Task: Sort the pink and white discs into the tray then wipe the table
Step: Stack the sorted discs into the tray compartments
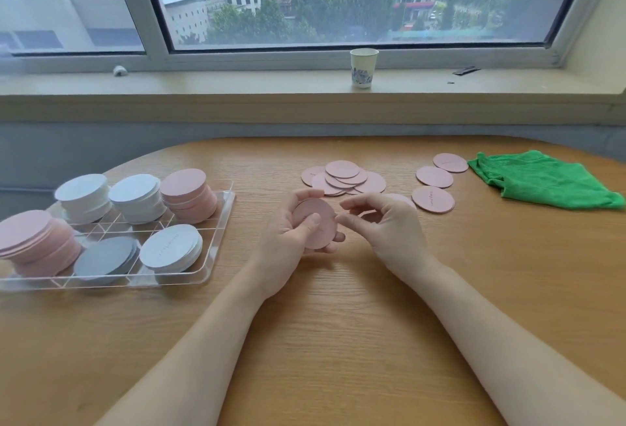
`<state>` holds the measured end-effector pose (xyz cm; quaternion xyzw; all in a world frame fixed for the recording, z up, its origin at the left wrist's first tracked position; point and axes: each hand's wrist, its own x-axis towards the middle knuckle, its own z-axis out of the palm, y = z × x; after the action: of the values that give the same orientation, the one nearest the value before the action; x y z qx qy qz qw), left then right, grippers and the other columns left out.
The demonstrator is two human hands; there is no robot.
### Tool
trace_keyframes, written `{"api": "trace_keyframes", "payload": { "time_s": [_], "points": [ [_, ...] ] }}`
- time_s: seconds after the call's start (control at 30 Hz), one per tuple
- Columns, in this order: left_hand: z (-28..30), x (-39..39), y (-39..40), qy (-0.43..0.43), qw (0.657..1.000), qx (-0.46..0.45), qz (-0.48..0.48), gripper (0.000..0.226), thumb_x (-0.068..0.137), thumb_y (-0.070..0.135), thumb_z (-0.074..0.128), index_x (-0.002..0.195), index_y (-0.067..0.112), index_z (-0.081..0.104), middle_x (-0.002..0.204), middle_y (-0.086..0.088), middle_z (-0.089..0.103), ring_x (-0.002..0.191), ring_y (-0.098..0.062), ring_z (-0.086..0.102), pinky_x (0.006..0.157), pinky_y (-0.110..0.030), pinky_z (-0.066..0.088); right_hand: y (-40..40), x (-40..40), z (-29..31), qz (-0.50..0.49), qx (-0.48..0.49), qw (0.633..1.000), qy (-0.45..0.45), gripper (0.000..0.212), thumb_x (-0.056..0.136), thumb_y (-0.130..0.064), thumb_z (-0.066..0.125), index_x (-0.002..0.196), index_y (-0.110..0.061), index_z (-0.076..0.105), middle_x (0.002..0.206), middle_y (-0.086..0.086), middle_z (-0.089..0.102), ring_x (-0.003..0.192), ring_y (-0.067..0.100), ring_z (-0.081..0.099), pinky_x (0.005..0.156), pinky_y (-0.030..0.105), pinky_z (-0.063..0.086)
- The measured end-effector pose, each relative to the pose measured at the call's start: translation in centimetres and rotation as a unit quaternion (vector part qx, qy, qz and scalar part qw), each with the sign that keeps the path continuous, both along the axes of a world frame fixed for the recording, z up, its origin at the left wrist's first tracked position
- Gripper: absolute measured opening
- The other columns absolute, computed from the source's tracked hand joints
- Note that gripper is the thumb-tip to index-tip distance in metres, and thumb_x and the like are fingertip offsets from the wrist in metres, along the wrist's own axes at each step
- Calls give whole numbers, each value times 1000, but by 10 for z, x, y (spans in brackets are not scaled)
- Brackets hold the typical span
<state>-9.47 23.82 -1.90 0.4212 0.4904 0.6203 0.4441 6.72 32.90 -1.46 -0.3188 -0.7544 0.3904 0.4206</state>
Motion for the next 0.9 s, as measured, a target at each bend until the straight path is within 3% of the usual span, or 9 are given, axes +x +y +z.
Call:
{"api": "trace_keyframes", "payload": {
  "time_s": [0.07, 0.13, 0.17, 0.23, 0.3, 0.37, 0.57, 0.73, 0.9],
  "points": [
    [1, 0, -1, -9, 1000, -8, -2, 33, 108, 0, 44, 133, 20, 54, 113, -20, 70, 98, -44, 74, 75, -46, 63, 15, 14, 0, -52, 46, 996, -61, 20, 83, -21, 82, 101, -14, 78, 83, -19, 68, 79, -3, 62, 75, 10, 43],
    [3, 2, -1, -24, 1000, -15, -3, 33, 109, 0, 43, 133, 19, 54, 115, -22, 69, 101, -45, 73, 81, -51, 63, 34, 28, -1, -114, 82, 978, -153, 29, 87, -33, 78, 111, -17, 74, 95, -14, 68, 94, 3, 59, 83, 18, 37],
    [4, 5, 0, -30, 999, -19, -2, 33, 109, 0, 43, 133, 19, 54, 115, -22, 69, 102, -45, 73, 82, -52, 63, 44, 34, -3, -140, 91, 964, -208, 37, 88, -41, 74, 117, -18, 72, 106, -7, 70, 106, 15, 58, 90, 26, 36],
    [7, 12, 2, -37, 999, -30, -6, 32, 108, -1, 43, 132, 18, 55, 114, -22, 69, 100, -42, 74, 80, -49, 63, 59, 44, -6, -165, 89, 931, -313, 52, 88, -54, 68, 128, -21, 65, 126, 3, 66, 124, 29, 47, 102, 40, 32],
    [9, 20, 5, -44, 998, -42, -16, 31, 108, 0, 44, 130, 18, 56, 112, -21, 69, 96, -40, 74, 72, -42, 61, 65, 49, -6, -158, 82, 909, -376, 61, 87, -63, 63, 134, -25, 59, 136, 2, 61, 130, 30, 39, 105, 42, 27],
    [10, 28, 11, -50, 997, -51, -25, 30, 108, 0, 44, 126, 19, 58, 110, -21, 69, 93, -40, 73, 69, -38, 57, 66, 52, -6, -149, 69, 909, -384, 62, 86, -66, 62, 134, -27, 59, 137, 1, 59, 131, 29, 37, 106, 41, 25],
    [7, 46, 22, -47, 998, -44, -12, 27, 108, 1, 44, 126, 16, 58, 112, -26, 65, 89, -38, 74, 62, -35, 58, 63, 54, -8, -122, 31, 959, -255, 57, 69, -50, 86, 119, -29, 67, 113, -4, 65, 117, 25, 52, 107, 47, 36],
    [5, 45, 22, -74, 997, -32, 18, 23, 107, 4, 50, 122, 18, 60, 127, -38, 57, 86, -35, 73, 61, -32, 57, 50, 65, -7, -143, -35, 988, -47, 35, 80, -17, 83, 109, -30, 67, 95, -5, 65, 95, 18, 64, 84, 36, 56],
    [5, 49, 20, -61, 998, -19, 25, 31, 99, 9, 66, 128, 17, 58, 128, -33, 60, 87, -32, 74, 66, -33, 58, 35, 63, 10, -70, -148, 977, 135, 26, 81, -8, 82, 103, -18, 72, 86, -4, 66, 78, 3, 63, 77, 19, 52]
  ]
}}
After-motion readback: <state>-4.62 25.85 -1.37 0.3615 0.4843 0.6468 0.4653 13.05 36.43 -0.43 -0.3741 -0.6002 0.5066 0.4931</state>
